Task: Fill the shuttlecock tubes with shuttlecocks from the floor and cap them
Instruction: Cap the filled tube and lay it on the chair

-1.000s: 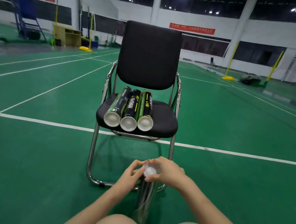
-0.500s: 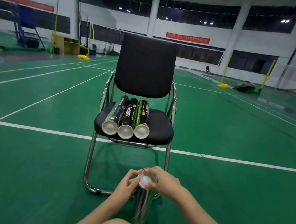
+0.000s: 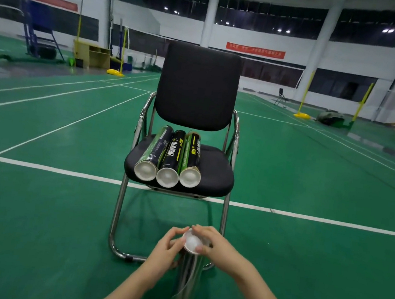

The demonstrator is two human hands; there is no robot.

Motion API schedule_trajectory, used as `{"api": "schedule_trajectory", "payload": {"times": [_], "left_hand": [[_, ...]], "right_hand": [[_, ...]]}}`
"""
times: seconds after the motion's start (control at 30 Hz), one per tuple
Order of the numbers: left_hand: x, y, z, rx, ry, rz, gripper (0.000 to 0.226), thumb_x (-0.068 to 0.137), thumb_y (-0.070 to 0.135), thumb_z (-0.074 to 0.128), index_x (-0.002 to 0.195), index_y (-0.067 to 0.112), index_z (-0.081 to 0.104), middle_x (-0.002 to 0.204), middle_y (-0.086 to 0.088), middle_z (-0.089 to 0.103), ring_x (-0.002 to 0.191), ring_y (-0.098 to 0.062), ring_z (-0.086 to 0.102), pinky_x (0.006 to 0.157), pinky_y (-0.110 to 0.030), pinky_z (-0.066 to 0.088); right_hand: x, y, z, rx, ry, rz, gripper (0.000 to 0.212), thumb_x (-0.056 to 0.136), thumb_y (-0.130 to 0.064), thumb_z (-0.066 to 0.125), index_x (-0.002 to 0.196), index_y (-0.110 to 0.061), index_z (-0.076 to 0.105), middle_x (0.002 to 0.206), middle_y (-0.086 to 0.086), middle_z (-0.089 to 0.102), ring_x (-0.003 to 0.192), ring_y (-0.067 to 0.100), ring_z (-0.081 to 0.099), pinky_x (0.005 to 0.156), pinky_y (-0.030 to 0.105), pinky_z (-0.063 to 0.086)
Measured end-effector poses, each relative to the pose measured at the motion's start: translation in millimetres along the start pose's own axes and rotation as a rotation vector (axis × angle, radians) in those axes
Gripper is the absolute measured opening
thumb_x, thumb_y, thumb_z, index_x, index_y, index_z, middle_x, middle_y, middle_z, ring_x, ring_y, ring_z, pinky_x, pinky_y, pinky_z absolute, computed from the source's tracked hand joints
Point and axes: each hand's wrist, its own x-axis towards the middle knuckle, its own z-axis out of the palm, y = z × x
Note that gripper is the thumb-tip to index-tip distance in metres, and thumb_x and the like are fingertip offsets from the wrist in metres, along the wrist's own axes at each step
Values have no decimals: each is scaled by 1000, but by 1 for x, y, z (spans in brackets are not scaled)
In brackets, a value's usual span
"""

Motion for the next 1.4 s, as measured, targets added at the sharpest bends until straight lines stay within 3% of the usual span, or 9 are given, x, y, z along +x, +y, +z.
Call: {"api": "schedule_trajectory", "payload": {"times": [0.17,0.27,0.4,0.5,0.8,0.93,1.13,1.27,1.4], "left_hand": [[-11,4,1,60,39,27,12,99,25,47,109,24,54,73,7,68,67,-3,55,65,-23,41],[-8,1,2,162,51,27,11,97,20,48,106,23,54,63,8,65,63,-11,49,65,-28,38],[-9,13,7,197,61,-47,15,94,20,51,108,25,53,74,0,61,66,-14,52,61,-31,47],[-7,17,7,187,39,-100,35,87,23,65,117,28,48,101,-8,64,82,-17,61,60,-32,56],[-14,50,22,0,40,-34,41,76,8,76,113,11,60,103,-10,69,94,-29,67,72,-43,58],[-28,96,32,-14,42,107,33,77,6,74,106,16,61,107,-6,65,95,-26,65,63,-32,54],[-57,164,50,45,-16,336,37,77,11,77,109,13,58,102,1,65,88,-14,66,76,-38,58],[-69,185,59,44,-36,460,36,77,11,76,106,10,54,100,1,62,78,-8,65,61,-21,53],[-70,187,64,8,-41,540,40,74,8,77,104,7,51,98,4,61,84,-10,68,67,-19,53]], "right_hand": [[-7,-13,3,-55,4,3,58,87,-15,58,139,-24,35,146,-5,27,130,11,32,112,36,23],[-17,-14,3,-128,74,73,76,83,-27,64,145,-24,20,153,-4,7,138,15,20,111,41,23],[-25,-21,-3,-131,42,191,53,83,-30,62,128,-10,42,128,11,49,107,28,56,84,44,49],[-29,-28,-2,14,36,226,40,83,-28,64,117,-13,49,107,9,56,78,30,66,65,45,57],[-59,-48,-22,-15,245,102,35,76,-30,70,109,-24,60,84,-1,67,63,15,65,61,36,58],[-83,-80,-44,-83,375,6,41,78,-33,68,117,-32,56,102,-3,67,77,13,61,73,39,55],[-124,-128,-78,-241,589,-110,52,80,-41,64,129,-33,47,119,-4,63,108,19,57,85,36,47],[-143,-148,-88,-368,687,-140,53,83,-40,61,133,-34,43,114,0,65,96,22,59,77,31,41],[-145,-147,-88,-416,784,-203,53,83,-32,64,132,-35,44,108,-2,67,91,19,62,77,30,41]]}}
